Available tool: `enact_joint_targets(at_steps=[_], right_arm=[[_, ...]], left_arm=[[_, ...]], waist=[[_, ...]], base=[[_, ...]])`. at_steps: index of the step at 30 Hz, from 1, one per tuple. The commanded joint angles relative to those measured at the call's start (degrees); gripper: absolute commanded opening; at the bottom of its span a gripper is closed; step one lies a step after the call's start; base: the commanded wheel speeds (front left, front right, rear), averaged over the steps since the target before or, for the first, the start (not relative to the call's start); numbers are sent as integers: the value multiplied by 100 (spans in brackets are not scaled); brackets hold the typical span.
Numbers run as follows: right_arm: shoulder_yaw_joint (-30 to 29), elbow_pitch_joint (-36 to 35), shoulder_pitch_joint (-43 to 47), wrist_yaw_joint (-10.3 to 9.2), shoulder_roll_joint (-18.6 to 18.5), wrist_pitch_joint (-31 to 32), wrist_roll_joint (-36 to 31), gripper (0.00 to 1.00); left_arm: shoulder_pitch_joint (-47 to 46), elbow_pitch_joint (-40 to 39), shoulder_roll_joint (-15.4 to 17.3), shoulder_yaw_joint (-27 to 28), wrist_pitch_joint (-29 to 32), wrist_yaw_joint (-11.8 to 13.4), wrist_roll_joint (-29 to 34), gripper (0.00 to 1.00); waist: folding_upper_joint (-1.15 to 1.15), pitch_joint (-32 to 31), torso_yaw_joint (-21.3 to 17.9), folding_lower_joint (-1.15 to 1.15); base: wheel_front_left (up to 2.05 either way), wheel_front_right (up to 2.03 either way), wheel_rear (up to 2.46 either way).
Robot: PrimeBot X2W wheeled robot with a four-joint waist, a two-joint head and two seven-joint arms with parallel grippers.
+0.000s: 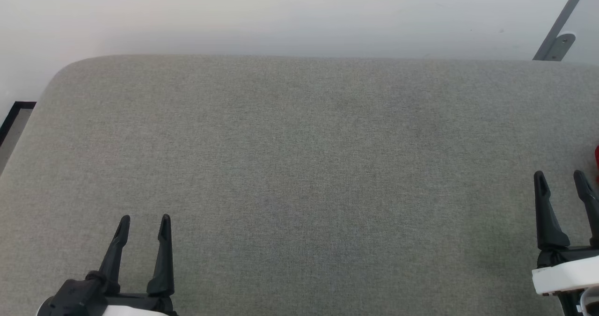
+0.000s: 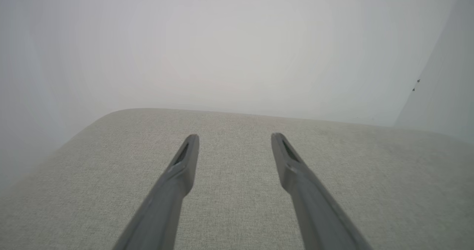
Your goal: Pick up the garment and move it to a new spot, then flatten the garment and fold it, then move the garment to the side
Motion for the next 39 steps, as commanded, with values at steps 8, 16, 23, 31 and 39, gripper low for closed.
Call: enact_joint_targets(at_steps=[8,16,23,31,39], right_arm=[[24,119,22,0,80,6,49,0],[42,291,25,0,248,155,603,0],[31,374,-55,0,346,326,1228,0],[18,460,-131,0,449,505,1879,0],[7,530,-195,0,534,652,2403,0]], left_arm=[[8,127,-24,-31,14,0,-18,0],[-79,314,-55,-53,138,14,-696,0],[-221,454,-38,-52,289,10,-1460,0],[-365,600,-27,-44,448,4,-2246,0],[-477,712,-23,-31,585,2,-2878,0]], waist=[[0,16,-15,0],[0,-3,-36,0],[0,-28,-60,0],[0,-55,-87,0],[0,-80,-111,0]], base=[[0,0,0],[0,0,0],[0,0,0],[0,0,0],[0,0,0]])
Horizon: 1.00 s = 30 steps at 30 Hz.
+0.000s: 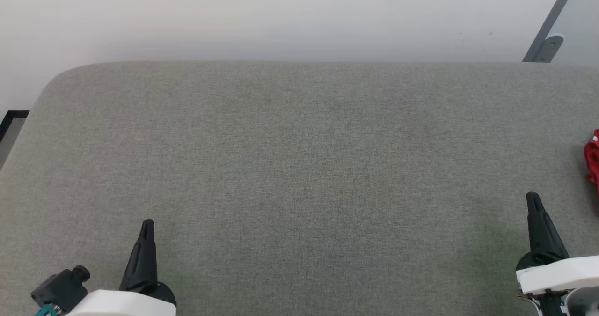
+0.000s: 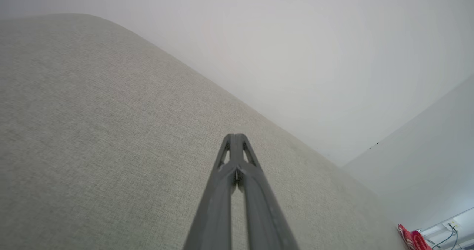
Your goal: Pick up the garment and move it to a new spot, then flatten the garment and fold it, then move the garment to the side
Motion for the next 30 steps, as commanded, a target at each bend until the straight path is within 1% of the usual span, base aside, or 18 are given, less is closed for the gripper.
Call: enact_joint_targets(at_steps=[1,11,12,30], right_arm=[[-19,-33,-142,0,-3,54,178,0],[-33,50,-224,-1,107,242,850,0],[-35,67,-237,-1,127,276,977,0],[-60,200,-357,0,300,566,2004,0]], left_arm=[[-154,-38,56,27,54,2,-228,0],[-285,75,50,60,235,1,-1020,0],[-314,97,47,67,271,1,-1177,0],[-522,292,14,140,572,2,-2362,0]], waist=[[0,-5,-4,0],[0,-39,-39,0],[0,-45,-46,0],[0,-107,-107,0]], base=[[0,0,0],[0,0,0],[0,0,0],[0,0,0]])
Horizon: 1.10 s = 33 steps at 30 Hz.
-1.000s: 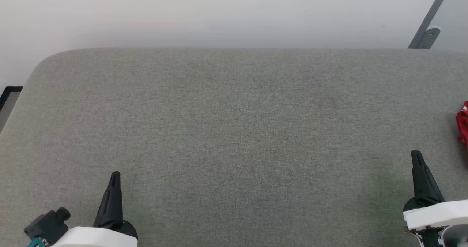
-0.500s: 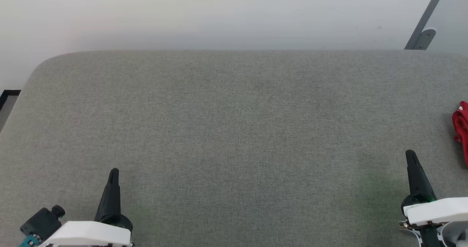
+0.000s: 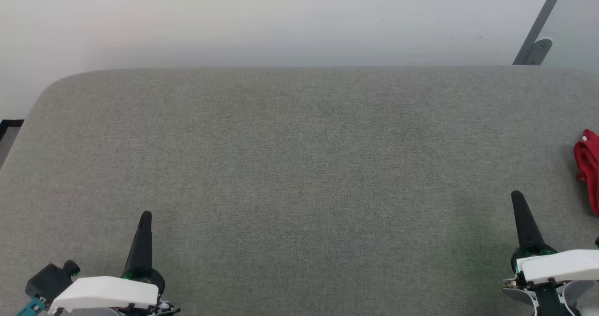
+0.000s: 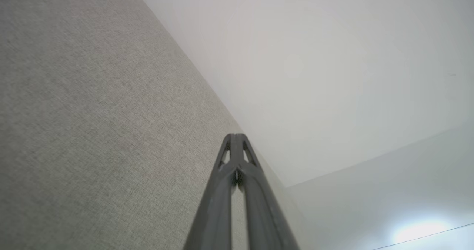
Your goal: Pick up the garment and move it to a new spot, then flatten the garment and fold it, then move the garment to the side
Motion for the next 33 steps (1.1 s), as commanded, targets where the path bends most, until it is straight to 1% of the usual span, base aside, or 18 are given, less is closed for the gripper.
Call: enact_joint_targets(at_steps=[1,33], right_arm=[[-21,-41,-127,1,12,47,151,0],[-58,153,-286,0,251,451,1551,0]], left_arm=[[-145,-15,25,33,43,2,-160,0],[-419,263,-58,178,497,2,-1774,0]], waist=[[0,-6,-6,0],[0,-113,-112,0]], base=[[0,0,0],[0,0,0]])
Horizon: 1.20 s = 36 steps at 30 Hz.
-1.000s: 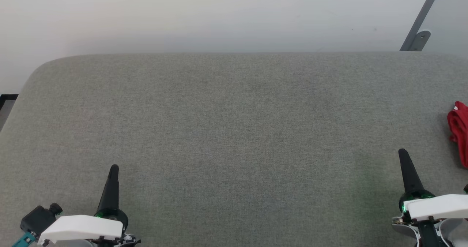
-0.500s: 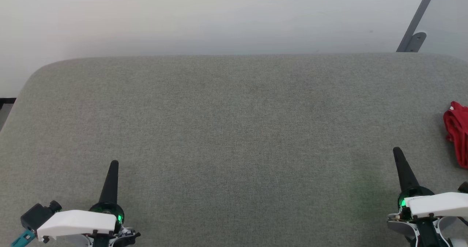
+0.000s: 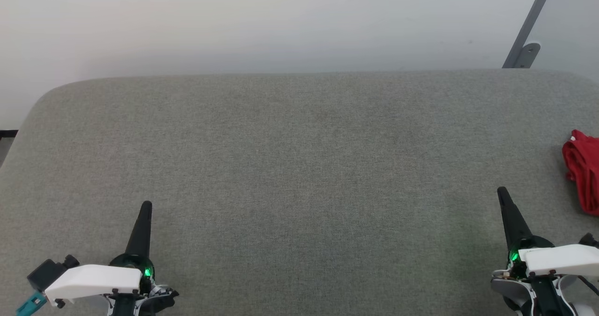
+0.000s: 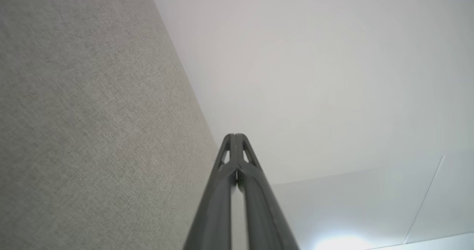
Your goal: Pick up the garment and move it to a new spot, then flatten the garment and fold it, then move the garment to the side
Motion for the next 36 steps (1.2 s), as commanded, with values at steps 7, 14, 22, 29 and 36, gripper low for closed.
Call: enact_joint_targets(at_steps=[7,14,22,29,36], right_arm=[[-27,12,-116,0,55,102,328,0],[-34,50,-134,0,98,176,578,0],[-40,91,-170,0,144,252,816,0],[-45,127,-198,0,188,316,1053,0],[-47,152,-212,0,217,359,1236,0]], left_arm=[[-151,41,-18,57,118,2,-394,0],[-186,98,-39,91,205,2,-670,0],[-253,145,-56,121,291,2,-934,0],[-276,195,-71,155,371,3,-1179,0],[-325,230,-86,183,438,3,-1403,0]], waist=[[0,-24,-24,0],[0,-48,-48,0],[0,-73,-72,0],[0,-97,-96,0],[0,-119,-118,0]], base=[[0,0,0],[0,0,0],[0,0,0],[0,0,0],[0,0,0]])
